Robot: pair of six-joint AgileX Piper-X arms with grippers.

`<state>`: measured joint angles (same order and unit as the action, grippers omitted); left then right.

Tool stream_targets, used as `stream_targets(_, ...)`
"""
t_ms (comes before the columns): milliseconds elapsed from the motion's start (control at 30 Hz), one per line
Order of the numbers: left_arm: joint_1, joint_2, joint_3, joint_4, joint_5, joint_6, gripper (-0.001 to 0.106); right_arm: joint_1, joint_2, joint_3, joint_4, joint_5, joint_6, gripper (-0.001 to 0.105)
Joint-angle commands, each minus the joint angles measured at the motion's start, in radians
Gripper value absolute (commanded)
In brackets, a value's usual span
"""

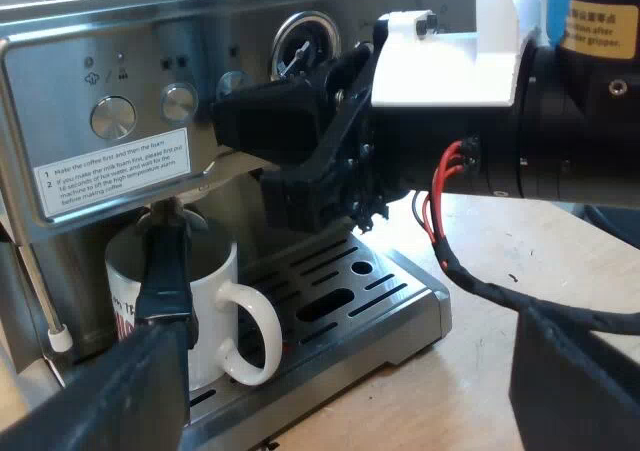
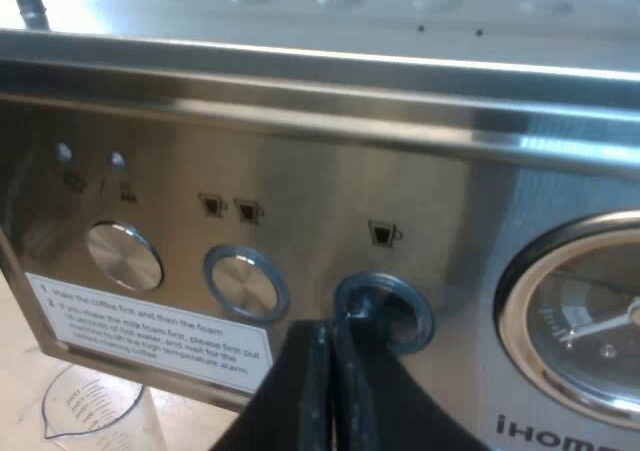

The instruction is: Place mug into machine

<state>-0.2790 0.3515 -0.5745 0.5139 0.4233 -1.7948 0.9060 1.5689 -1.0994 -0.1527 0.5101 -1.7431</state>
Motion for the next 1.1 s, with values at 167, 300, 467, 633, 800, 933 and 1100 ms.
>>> stream_targets(167,-0.005,-0.012,-0.007,-0.014,0.027,-0.011,0.069,-0.016,-0.044,-0.018,0.079,0.022,-0.014,0.000)
stream_targets(300,-0.005,-0.038,-0.022,-0.001,0.027,-0.011,0.069,-0.003,-0.097,-0.018,0.190,0.023,-0.011,0.001)
stream_targets(467,-0.005,-0.064,-0.028,-0.001,0.022,-0.011,0.069,0.026,-0.142,-0.010,0.251,0.023,-0.003,0.034)
stream_targets(633,-0.005,-0.065,-0.042,0.033,0.022,-0.011,0.069,0.072,-0.189,0.000,0.317,0.020,0.015,0.078)
stream_targets(800,-0.005,-0.067,-0.106,0.092,0.022,-0.011,0.069,0.111,-0.260,0.000,0.470,0.004,0.045,0.079)
stream_targets(933,-0.005,-0.068,-0.152,0.123,0.022,-0.011,0.078,0.118,-0.319,0.000,0.526,0.009,0.077,0.079)
stream_targets(1100,-0.002,-0.064,-0.200,0.115,-0.024,-0.011,0.081,0.118,-0.419,0.000,0.564,0.089,0.085,0.079)
